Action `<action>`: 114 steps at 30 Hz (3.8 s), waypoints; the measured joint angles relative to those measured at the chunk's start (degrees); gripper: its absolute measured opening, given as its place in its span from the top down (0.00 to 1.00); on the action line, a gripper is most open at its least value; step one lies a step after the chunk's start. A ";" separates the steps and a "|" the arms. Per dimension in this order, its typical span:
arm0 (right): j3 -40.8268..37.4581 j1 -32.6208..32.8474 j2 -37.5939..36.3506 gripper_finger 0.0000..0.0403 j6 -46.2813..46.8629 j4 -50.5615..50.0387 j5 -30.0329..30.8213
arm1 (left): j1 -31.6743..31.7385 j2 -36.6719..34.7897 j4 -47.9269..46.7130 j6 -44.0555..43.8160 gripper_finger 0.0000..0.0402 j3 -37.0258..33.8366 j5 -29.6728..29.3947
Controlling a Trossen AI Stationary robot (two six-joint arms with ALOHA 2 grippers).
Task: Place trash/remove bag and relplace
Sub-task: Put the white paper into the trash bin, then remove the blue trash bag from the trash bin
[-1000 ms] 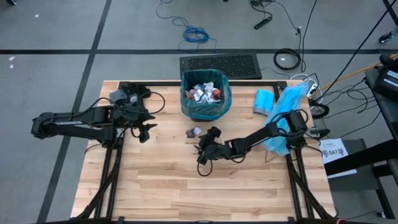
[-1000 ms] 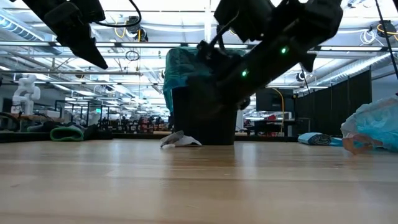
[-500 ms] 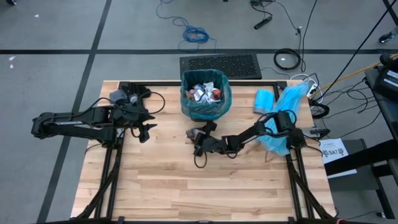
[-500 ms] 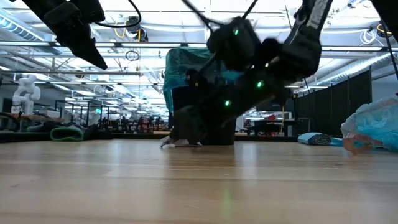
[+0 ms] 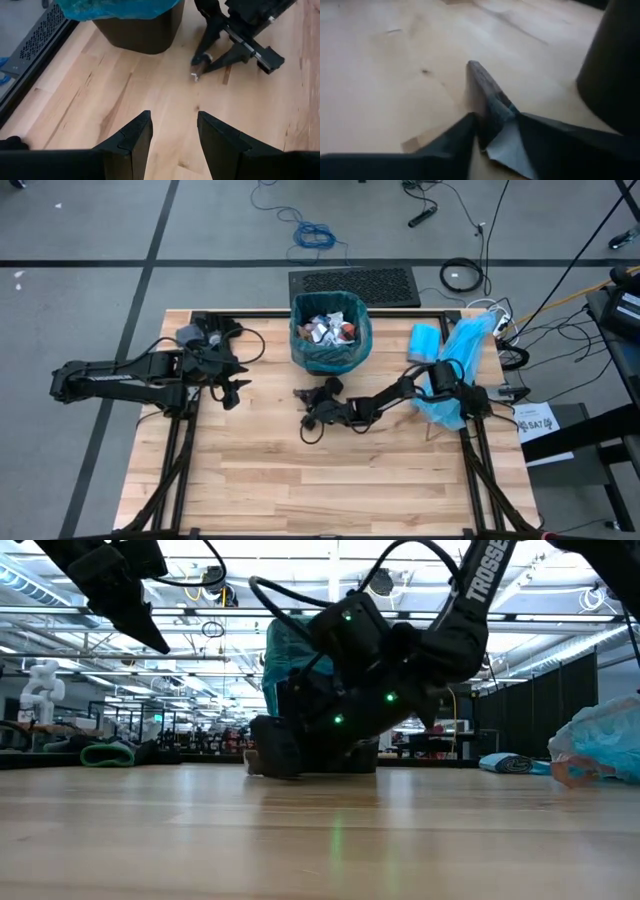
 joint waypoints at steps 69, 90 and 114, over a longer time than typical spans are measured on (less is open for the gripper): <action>61.81 -26.80 -19.12 0.66 5.86 -98.49 -27.32 | -0.01 0.00 7.90 -4.52 0.60 0.00 -0.33; 61.81 -32.08 -26.28 0.50 -17.42 -109.29 -32.07 | 0.04 11.03 23.27 -16.55 0.60 0.00 -4.81; -21.35 -30.76 -75.78 0.50 21.55 -58.26 -38.68 | 3.30 13.42 37.50 -16.50 0.60 0.00 -5.62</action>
